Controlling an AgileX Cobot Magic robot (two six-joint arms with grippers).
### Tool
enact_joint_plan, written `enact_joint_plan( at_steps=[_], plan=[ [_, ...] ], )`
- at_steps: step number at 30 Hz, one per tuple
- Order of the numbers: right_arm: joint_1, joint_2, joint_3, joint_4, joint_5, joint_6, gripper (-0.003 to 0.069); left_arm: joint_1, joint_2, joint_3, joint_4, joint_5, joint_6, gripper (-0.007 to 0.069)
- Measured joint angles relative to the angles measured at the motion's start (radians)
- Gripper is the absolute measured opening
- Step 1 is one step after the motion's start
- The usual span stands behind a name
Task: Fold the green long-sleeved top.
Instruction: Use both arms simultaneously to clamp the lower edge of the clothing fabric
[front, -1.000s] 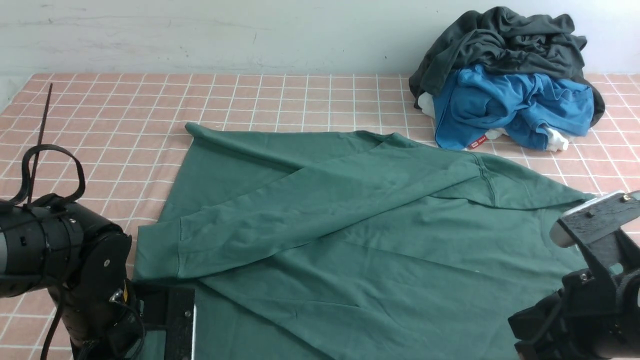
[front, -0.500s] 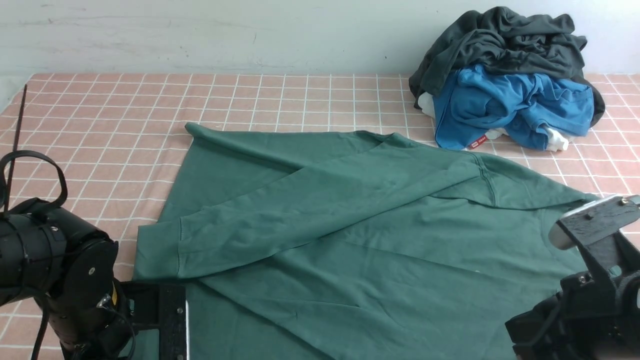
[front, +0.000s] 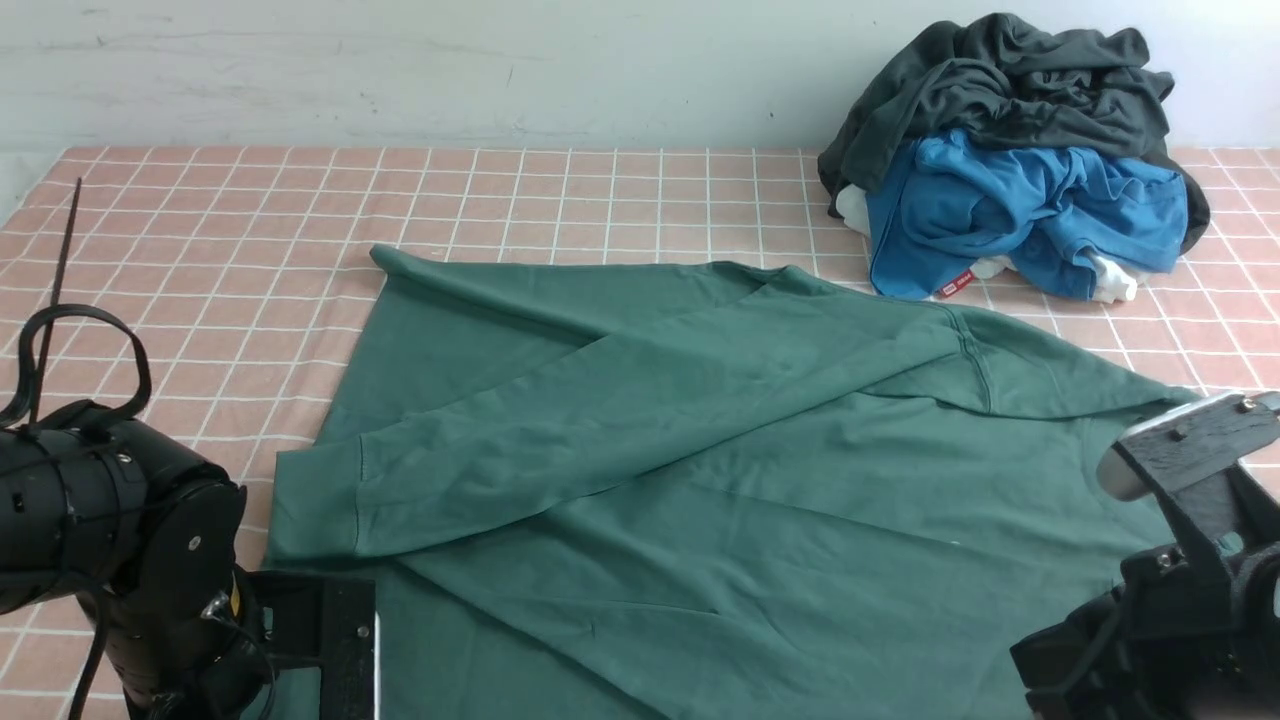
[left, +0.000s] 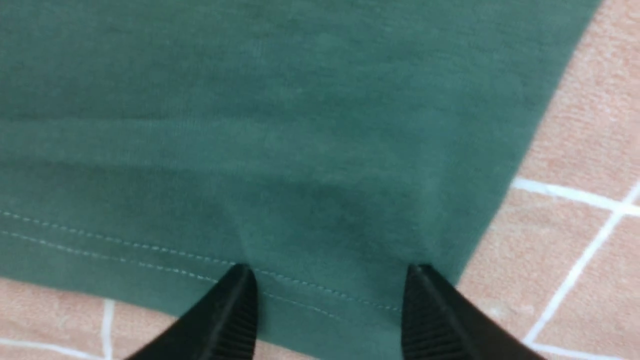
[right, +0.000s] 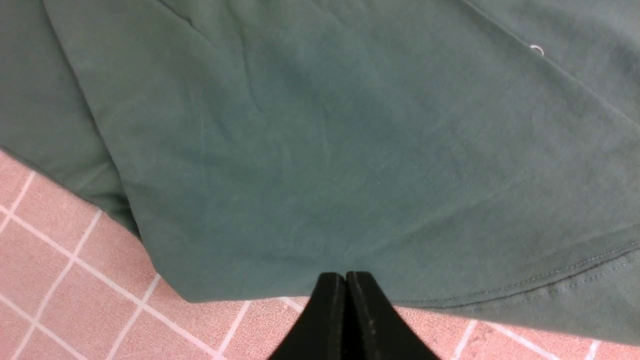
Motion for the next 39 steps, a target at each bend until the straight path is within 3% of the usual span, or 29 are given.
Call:
enact_joint_plan(
  at_steps=[13, 18, 22, 24, 27, 31, 34, 36, 37, 38, 39],
  plan=[
    [0.0, 0.0, 0.0, 0.0, 0.0, -0.002, -0.001, 0.0, 0.0, 0.002, -0.112, 0.053, 0.183, 0.0313],
    [0.0, 0.0, 0.0, 0.0, 0.0, -0.002, -0.001, 0.0, 0.004, 0.002, -0.115, 0.054, 0.203, 0.0303],
    [0.0, 0.0, 0.0, 0.0, 0.0, -0.002, -0.001, 0.0, 0.005, 0.002, -0.079, 0.054, 0.192, 0.0206],
    [0.0, 0.0, 0.0, 0.002, 0.0, -0.002, -0.001, 0.0, 0.005, 0.002, -0.071, 0.054, 0.188, 0.0109],
    [0.0, 0.0, 0.0, 0.004, 0.0, -0.003, -0.001, 0.0, 0.005, 0.002, -0.07, 0.055, 0.179, 0.0026],
    [0.0, -0.003, -0.001, 0.004, 0.0, -0.027, -0.001, 0.0, -0.02, 0.002, -0.072, 0.053, 0.038, -0.0001],
    [0.0, -0.033, -0.021, 0.005, 0.005, -0.107, -0.001, 0.0, -0.079, -0.013, -0.072, 0.062, -0.155, -0.0003],
    [0.0, -0.076, -0.051, 0.018, 0.004, -0.187, -0.001, 0.0, -0.141, -0.04, -0.074, 0.099, -0.363, -0.0003],
    [0.0, -0.08, -0.051, 0.02, 0.004, -0.194, -0.001, 0.0, -0.147, -0.042, -0.074, 0.103, -0.363, -0.0003],
    [0.0, -0.11, -0.073, 0.049, 0.004, -0.269, -0.001, 0.0, -0.189, -0.052, -0.075, 0.133, -0.497, -0.0003],
    [0.0, -0.116, -0.075, 0.052, 0.004, -0.29, -0.001, 0.0, -0.199, -0.054, -0.075, 0.143, -0.509, -0.0003]
  ],
)
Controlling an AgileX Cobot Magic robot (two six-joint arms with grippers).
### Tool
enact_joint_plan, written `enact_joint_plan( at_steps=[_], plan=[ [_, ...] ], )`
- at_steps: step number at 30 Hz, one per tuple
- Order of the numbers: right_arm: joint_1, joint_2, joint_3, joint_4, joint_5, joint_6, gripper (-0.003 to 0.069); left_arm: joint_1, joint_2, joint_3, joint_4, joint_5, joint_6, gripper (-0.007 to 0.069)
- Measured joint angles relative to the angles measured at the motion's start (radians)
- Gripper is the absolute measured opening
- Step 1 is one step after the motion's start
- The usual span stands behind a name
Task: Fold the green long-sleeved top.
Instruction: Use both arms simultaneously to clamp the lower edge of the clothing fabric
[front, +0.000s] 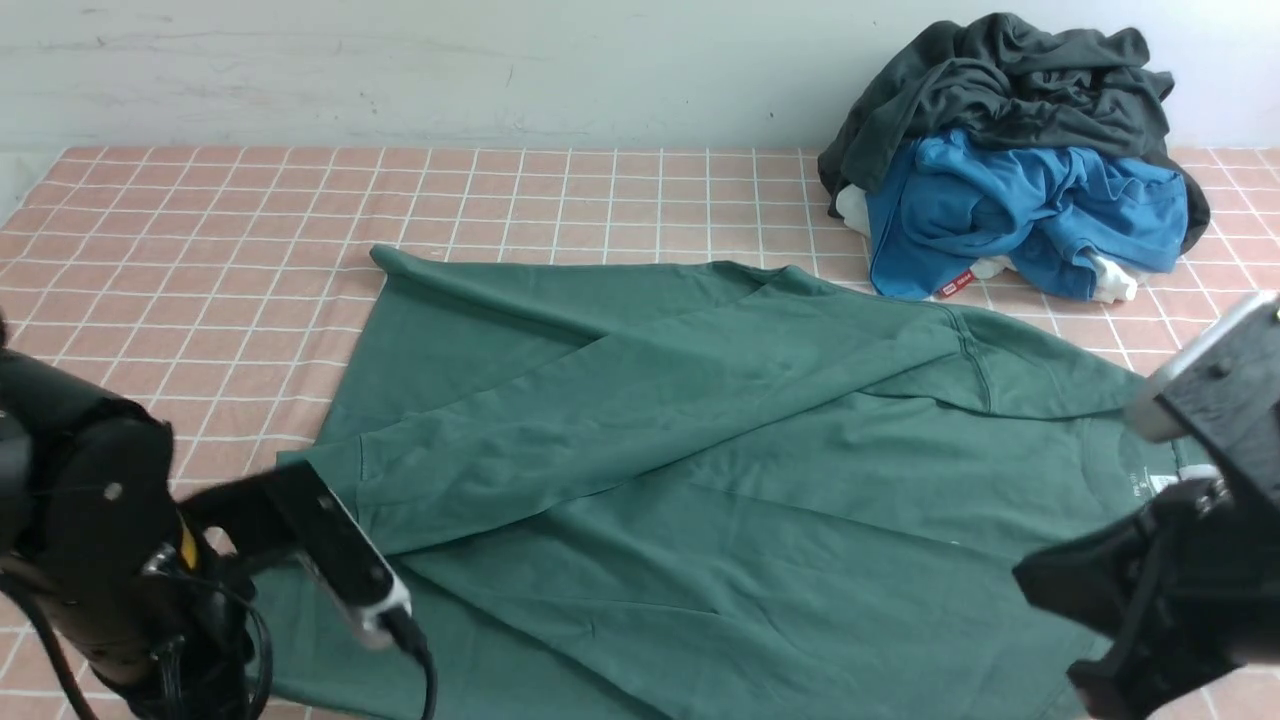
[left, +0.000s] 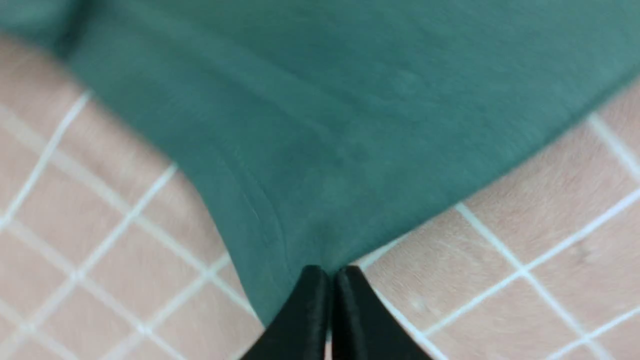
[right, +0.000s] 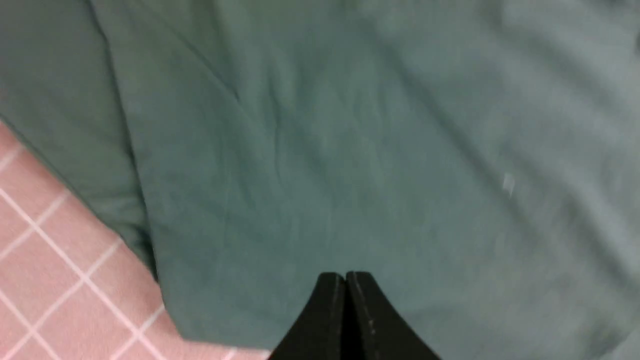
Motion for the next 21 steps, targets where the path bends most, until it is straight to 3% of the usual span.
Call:
enact_joint_plan(
  at_steps=[3, 5, 8, 16, 21],
  plan=[
    [0.0, -0.023, -0.03, 0.065, 0.0, -0.214, -0.0007, 0.0, -0.066, -0.002, 0.0, 0.077, -0.113, -0.0003],
    [0.0, -0.019, -0.034, 0.077, 0.0, -0.367, 0.0009, 0.0, -0.096, -0.002, 0.0, 0.116, -0.13, -0.0003],
    [0.0, 0.012, -0.034, 0.052, 0.005, -0.495, 0.0067, 0.0, -0.119, -0.002, -0.008, 0.133, -0.138, -0.0003],
    [0.0, 0.268, -0.034, -0.265, 0.045, -0.563, 0.0332, 0.0, -0.125, -0.002, -0.122, 0.075, -0.147, -0.0003],
    [0.0, 0.351, -0.034, -0.345, 0.041, -0.573, 0.037, 0.0, -0.107, -0.002, -0.213, 0.056, -0.147, -0.0003]
  ],
)
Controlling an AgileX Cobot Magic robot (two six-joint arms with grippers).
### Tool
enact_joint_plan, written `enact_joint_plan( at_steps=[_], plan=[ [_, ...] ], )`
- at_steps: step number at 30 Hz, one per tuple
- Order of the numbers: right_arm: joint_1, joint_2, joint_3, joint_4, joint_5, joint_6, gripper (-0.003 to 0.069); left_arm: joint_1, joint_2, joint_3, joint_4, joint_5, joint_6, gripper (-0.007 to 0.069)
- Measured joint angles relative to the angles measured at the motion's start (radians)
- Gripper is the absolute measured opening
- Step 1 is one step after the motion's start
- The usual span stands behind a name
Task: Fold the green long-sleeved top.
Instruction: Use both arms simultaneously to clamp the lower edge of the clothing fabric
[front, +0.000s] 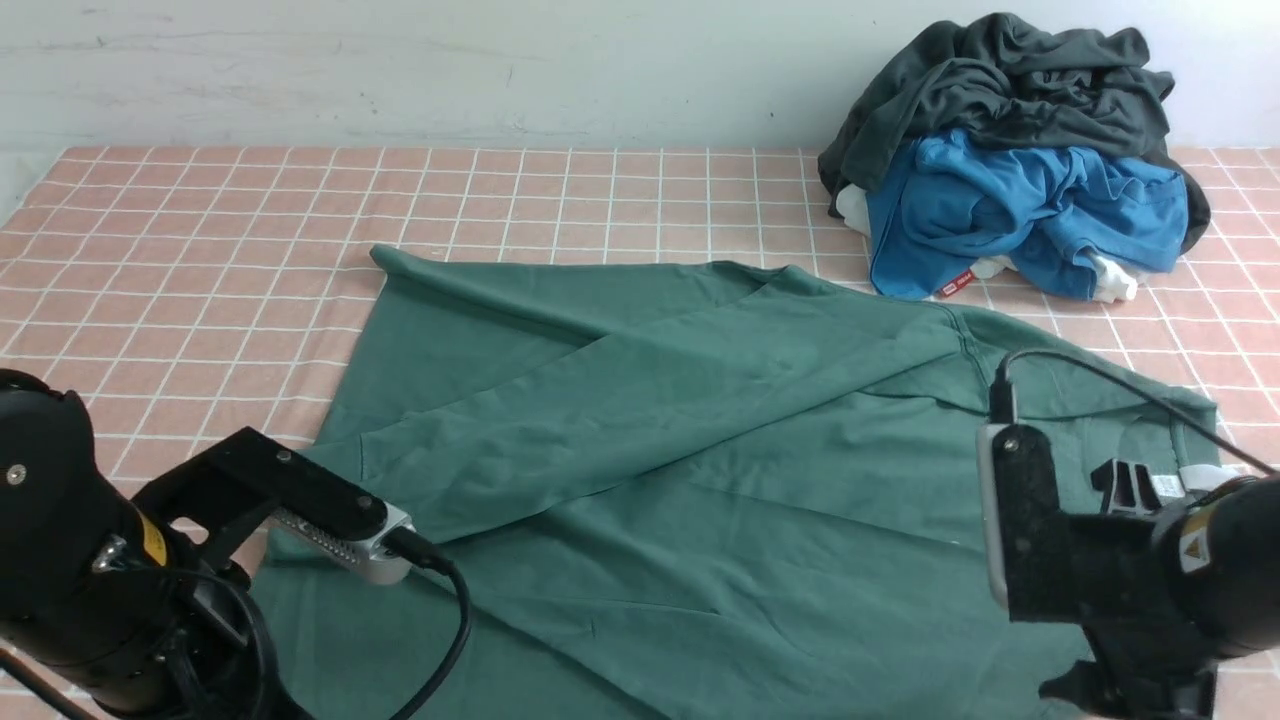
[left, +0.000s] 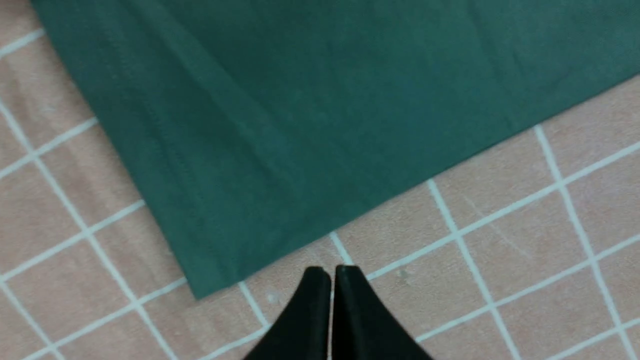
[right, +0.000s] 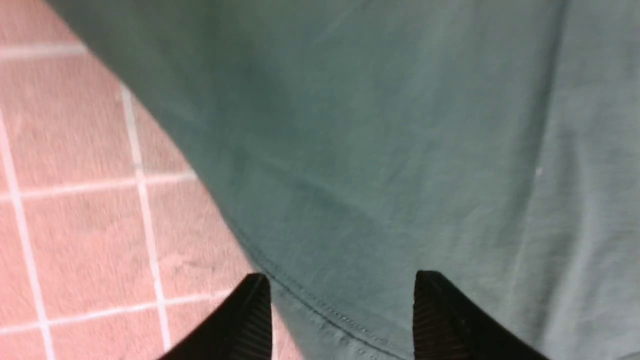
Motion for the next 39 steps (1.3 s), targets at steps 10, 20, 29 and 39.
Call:
enact_joint_plan(
  at_steps=[10, 20, 29, 39],
  plan=[
    [0.0, 0.015, 0.159, -0.28, -0.138, 0.025, 0.0313, 0.0, 0.004, 0.0, -0.024, -0.032, 0.0, -0.0003],
    [0.0, 0.085, 0.252, -0.408, -0.418, 0.229, 0.0092, 0.0, 0.004, 0.0, -0.117, -0.048, 0.082, -0.0003],
    [0.0, -0.005, 0.16, -0.281, -0.189, 0.521, 0.0006, -0.052, 0.029, 0.003, -0.145, -0.097, 0.235, 0.0012],
    [0.0, -0.079, 0.118, -0.265, -0.062, 0.657, 0.0006, -0.219, 0.187, 0.062, 0.109, -0.127, 0.524, 0.0347]
  ],
)
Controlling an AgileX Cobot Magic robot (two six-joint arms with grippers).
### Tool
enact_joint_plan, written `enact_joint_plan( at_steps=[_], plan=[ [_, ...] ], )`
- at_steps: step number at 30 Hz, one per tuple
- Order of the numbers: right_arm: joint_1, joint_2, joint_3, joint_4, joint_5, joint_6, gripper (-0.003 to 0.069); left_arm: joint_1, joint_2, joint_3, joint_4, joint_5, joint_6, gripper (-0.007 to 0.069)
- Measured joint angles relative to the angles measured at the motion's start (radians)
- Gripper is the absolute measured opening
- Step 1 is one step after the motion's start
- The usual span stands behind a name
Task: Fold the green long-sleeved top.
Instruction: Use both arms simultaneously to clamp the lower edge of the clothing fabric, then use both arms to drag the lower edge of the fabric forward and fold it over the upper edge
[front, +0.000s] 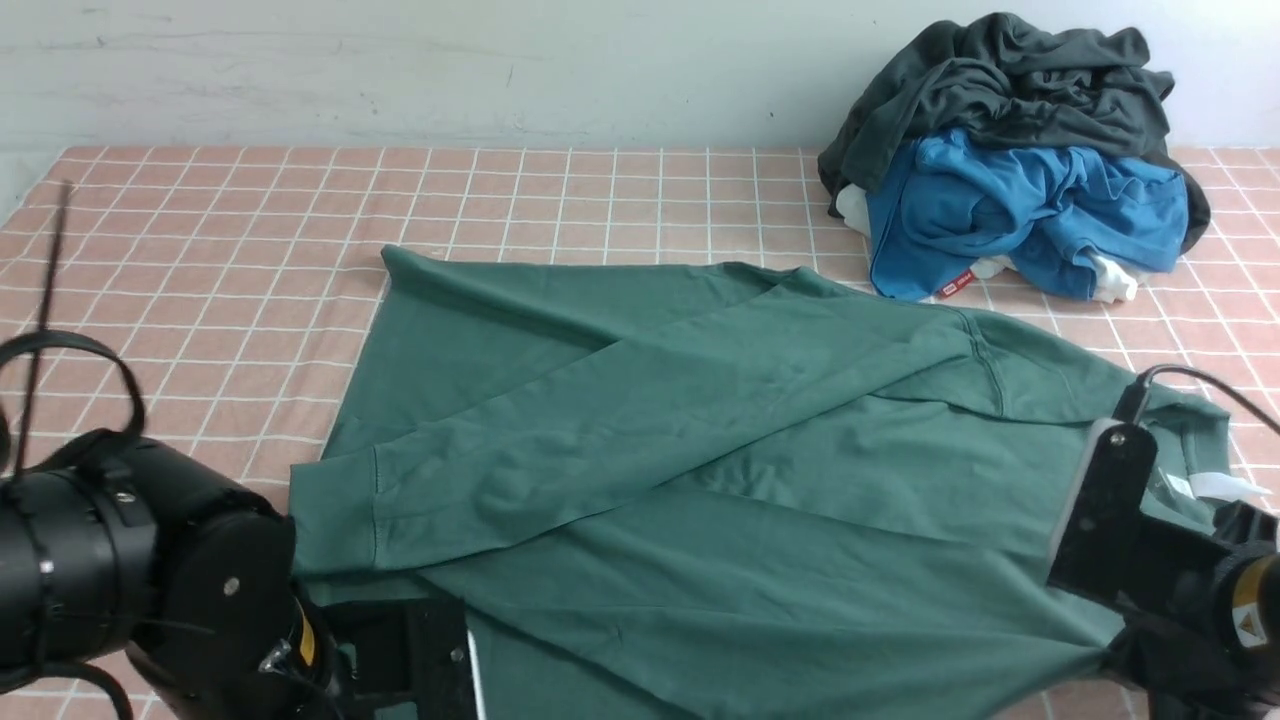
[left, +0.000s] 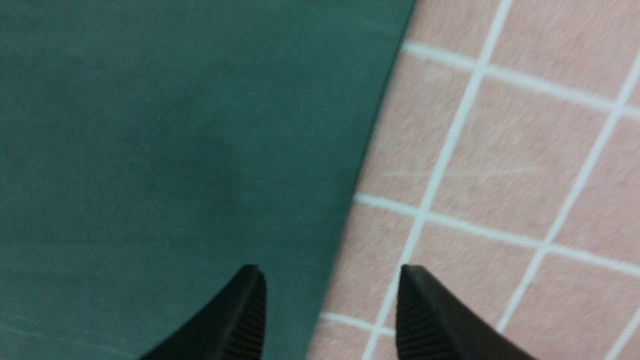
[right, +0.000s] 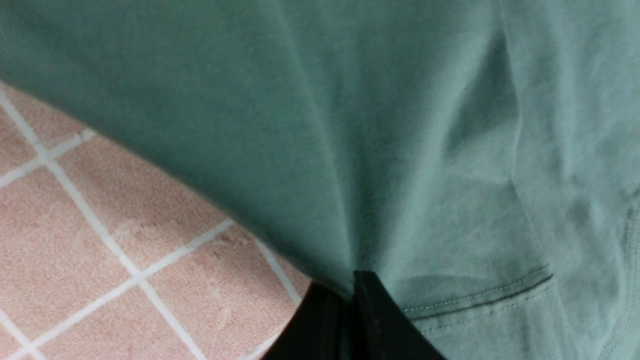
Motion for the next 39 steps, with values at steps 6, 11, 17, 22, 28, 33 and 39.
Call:
enact_joint_plan(
  at_steps=[6, 11, 17, 22, 28, 33, 39],
  plan=[
    [0.0, -0.015, -0.001, 0.031, 0.009, 0.011, 0.0005, 0.0, 0.016, 0.038, 0.174, -0.036, 0.001, 0.0397],
    [0.0, -0.039, -0.001, 0.035, 0.01, 0.011, 0.0005, 0.0, 0.016, 0.129, 0.237, -0.099, 0.011, 0.034],
    [0.0, -0.069, -0.001, 0.038, 0.011, 0.011, 0.0005, -0.002, -0.005, 0.165, 0.244, -0.128, 0.008, 0.0238],
    [0.0, -0.103, -0.001, 0.038, 0.013, 0.011, 0.0005, -0.003, -0.03, 0.178, 0.283, -0.161, -0.105, 0.0071],
    [0.0, -0.117, -0.001, 0.038, 0.014, 0.011, 0.0005, -0.003, -0.143, 0.15, 0.311, -0.146, -0.314, -0.0003],
    [0.0, -0.117, -0.001, 0.038, 0.019, 0.011, 0.0005, -0.003, -0.205, 0.073, 0.321, -0.042, -0.544, -0.0003],
    [0.0, -0.117, -0.004, -0.031, -0.011, 0.038, 0.0005, -0.003, -0.198, -0.11, 0.466, 0.005, -0.91, -0.0003]
  ],
)
